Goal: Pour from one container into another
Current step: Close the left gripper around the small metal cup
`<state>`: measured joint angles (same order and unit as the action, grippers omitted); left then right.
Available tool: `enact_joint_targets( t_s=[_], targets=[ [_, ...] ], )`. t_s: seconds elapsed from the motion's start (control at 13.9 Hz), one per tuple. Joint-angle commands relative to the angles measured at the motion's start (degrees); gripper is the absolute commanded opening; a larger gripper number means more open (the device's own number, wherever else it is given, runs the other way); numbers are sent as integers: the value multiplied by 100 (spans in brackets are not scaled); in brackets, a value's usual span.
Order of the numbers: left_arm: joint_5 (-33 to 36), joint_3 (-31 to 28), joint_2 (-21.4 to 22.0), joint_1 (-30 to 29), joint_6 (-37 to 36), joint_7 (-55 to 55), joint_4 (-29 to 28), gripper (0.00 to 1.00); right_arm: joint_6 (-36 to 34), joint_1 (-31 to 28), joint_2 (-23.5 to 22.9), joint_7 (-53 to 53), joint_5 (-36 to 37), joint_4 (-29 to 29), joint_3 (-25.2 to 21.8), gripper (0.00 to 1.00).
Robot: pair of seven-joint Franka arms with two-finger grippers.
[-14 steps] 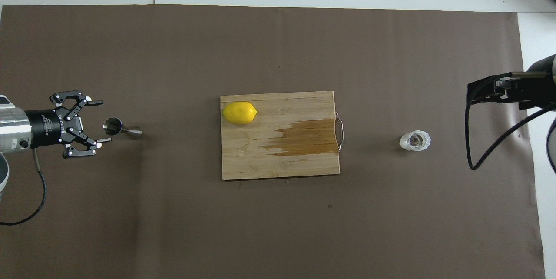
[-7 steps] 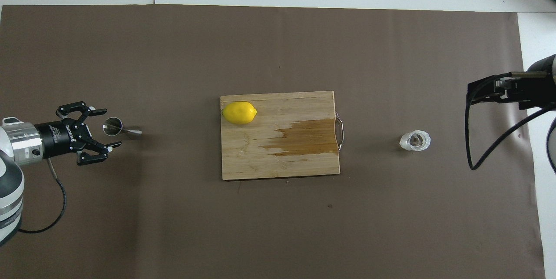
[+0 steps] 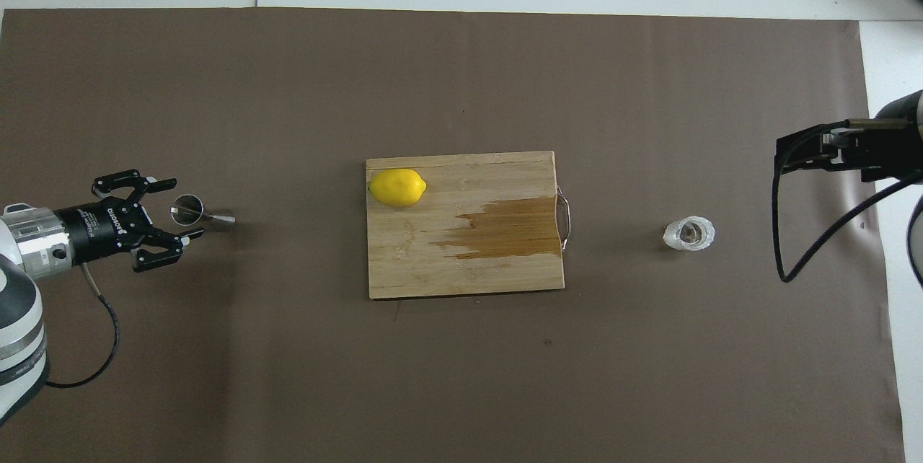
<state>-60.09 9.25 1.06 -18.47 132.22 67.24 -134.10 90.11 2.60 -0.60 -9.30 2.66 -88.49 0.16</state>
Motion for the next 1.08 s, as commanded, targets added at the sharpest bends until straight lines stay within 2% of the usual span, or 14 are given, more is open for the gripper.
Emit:
enact_joint_targets(
  t_s=[0.0,0.14,0.57,0.72,0.79,0.86,1.01],
  targets=[
    [-222,50,53,-8,163,8,-143,90,-81,-58,42,16,-143,7,11,100],
    [-345,50,53,10,155,8,-143,87,-81,-58,42,16,-143,7,11,100],
    [-381,41,44,-7,154,17,-143,68,-81,-58,34,16,-143,16,11,100],
    [-381,50,53,-16,155,17,-143,48,-81,-58,34,16,-143,7,11,100],
    [-381,42,53,-16,163,17,-143,27,-81,-58,34,16,-143,16,11,100],
    [-381,41,44,-34,146,17,-108,2,-81,-58,42,16,-143,7,11,100],
    [-381,50,18,-25,137,43,-64,0,-81,-58,34,16,-143,7,11,100]
  ],
)
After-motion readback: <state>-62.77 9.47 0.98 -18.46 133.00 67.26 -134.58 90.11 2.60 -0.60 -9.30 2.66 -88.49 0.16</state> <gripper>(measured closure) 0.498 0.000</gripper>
